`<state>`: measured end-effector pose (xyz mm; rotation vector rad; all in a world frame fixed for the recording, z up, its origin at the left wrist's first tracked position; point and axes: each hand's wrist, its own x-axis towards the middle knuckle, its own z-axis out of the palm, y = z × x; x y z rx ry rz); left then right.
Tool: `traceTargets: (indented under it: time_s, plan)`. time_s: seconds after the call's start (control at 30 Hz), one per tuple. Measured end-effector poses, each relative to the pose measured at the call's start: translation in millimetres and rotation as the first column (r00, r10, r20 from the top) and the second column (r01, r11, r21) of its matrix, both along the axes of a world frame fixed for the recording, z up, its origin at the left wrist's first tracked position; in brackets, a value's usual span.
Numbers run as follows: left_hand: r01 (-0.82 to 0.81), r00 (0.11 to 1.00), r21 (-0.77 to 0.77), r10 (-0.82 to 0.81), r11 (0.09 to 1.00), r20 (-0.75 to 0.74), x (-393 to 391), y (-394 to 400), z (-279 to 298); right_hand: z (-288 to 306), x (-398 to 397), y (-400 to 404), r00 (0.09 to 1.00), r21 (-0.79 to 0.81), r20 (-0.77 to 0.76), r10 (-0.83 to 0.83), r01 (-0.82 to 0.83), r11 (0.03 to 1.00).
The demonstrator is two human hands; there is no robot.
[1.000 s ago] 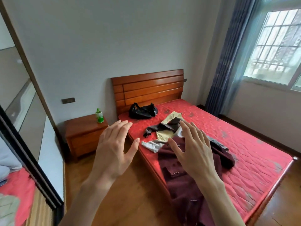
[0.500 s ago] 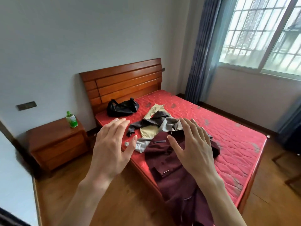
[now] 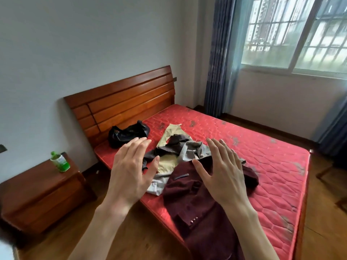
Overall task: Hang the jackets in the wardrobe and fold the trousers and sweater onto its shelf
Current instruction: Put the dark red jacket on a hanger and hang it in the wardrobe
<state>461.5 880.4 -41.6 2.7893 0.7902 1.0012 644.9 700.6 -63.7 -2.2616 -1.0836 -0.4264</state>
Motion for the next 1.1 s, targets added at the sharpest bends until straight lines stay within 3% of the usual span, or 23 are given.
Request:
traceTargets:
  time_s: [0.8,1.1]
  plan:
    - [0.247,0.968,-0.109,-0.249,0.963,-0.008,198.5,111.9,-33.9,-23.7,148.9,71.1,0.963,-0.053,-0.038,-0.268,0.266,0.963]
    - [0.367,0.923,-0.147,-0.379,0.918,-0.064,297.9,183.5,-46.2,-35.9,214.0,135.7,0.912,-0.107,-0.079,-0.402,0.393,0.913]
